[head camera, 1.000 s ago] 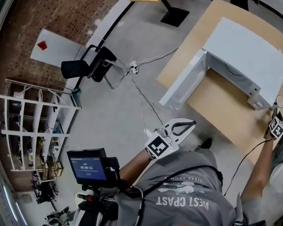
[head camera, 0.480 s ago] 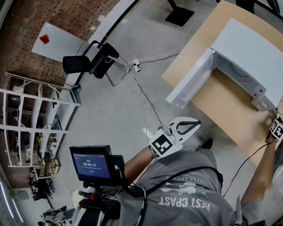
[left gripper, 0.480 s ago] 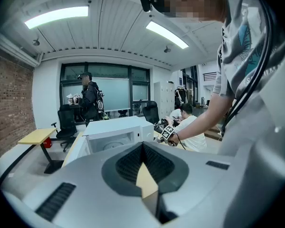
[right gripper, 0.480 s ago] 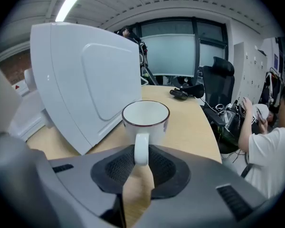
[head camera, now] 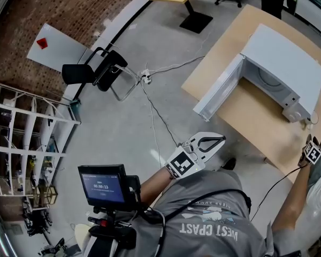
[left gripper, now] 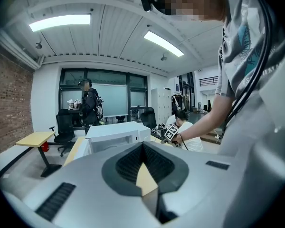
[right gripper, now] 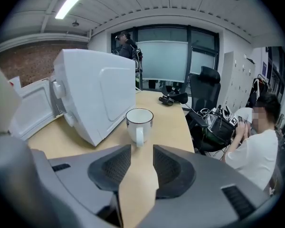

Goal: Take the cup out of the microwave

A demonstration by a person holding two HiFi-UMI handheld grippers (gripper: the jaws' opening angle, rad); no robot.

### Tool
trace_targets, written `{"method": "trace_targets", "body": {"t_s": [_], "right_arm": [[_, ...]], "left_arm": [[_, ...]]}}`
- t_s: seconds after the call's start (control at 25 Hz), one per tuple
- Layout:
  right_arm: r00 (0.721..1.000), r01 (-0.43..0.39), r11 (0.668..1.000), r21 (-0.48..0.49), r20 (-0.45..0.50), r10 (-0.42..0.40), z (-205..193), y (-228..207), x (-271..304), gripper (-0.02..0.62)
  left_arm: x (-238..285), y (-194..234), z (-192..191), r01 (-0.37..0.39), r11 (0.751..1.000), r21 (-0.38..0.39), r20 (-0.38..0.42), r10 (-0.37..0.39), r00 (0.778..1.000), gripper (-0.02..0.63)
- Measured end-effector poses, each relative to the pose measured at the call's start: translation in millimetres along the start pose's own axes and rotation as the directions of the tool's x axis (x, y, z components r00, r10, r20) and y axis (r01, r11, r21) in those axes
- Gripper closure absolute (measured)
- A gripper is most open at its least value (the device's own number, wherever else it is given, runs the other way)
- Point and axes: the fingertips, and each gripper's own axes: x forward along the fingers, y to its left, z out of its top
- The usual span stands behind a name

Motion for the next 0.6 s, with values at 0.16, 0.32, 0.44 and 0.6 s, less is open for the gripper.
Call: {"method": "trace_targets", "body": {"t_s": [0.16,0.32,0.44,0.6], "right_arm": [[0.998,0.004,1.000,-0.020,0.063,-0.003,10.2,27.6,-64.1,0.468],[0.981,0.034,0.998,-0.051,0.194,-0.024,36.3,76.1,-144.5,0.468],[0.951,0.045,0.996,-0.071,0.309,-0.021,56.4,133.6,-205.1,0.469],[0.897,-0.008,0.993,-0.115,0.438,0.058,64.6,242.1,-282.4,0.469]], "left_arm": [[-37.9,-5.3,-0.4,0.045,0.999,0.013,0.043,-0.045,0.998,0.563],[-83.4,-4.6,-6.6,0.083,0.996,0.032,0.086,-0.085,0.993,0.563],[-121.4,6.1,-21.3,0.096,0.994,0.046,0.129,-0.101,0.987,0.563],[-179.3,17.1,-52.3,0.106,0.993,0.056,0.154,-0.114,0.981,0.562]]}}
